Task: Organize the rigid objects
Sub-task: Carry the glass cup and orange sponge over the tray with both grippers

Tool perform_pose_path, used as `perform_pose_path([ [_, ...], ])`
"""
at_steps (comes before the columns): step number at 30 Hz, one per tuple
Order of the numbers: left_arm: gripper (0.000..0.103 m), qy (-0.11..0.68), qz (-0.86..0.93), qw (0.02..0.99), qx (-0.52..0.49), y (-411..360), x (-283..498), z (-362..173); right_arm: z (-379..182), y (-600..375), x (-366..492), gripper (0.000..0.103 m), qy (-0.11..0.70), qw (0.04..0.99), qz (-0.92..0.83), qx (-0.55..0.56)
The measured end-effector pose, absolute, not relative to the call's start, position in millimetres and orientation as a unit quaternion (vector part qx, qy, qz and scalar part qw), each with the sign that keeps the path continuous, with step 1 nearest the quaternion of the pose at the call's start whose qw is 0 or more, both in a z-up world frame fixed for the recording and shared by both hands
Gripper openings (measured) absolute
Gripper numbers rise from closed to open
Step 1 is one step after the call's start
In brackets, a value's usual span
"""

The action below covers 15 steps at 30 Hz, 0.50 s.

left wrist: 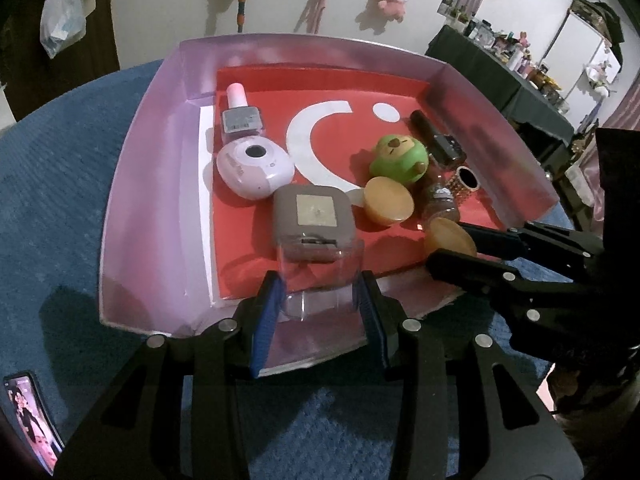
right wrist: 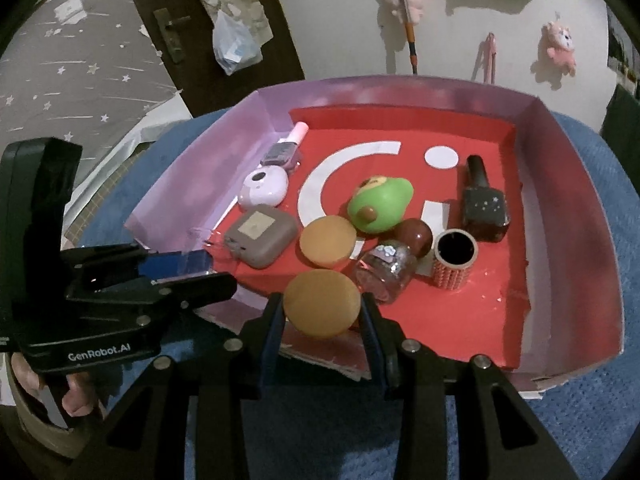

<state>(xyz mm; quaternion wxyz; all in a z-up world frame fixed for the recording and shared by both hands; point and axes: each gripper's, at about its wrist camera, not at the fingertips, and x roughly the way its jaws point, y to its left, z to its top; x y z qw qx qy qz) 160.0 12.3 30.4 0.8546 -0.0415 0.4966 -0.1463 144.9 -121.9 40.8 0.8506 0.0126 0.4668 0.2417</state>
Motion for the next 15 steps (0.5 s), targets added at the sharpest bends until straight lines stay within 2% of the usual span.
perform_pose_path([
  [15,0.037,0.493,-0.146,0.856,-0.056,8,181,27,32,-138,161,0.040,0.468,0.857,0.212,0.025],
])
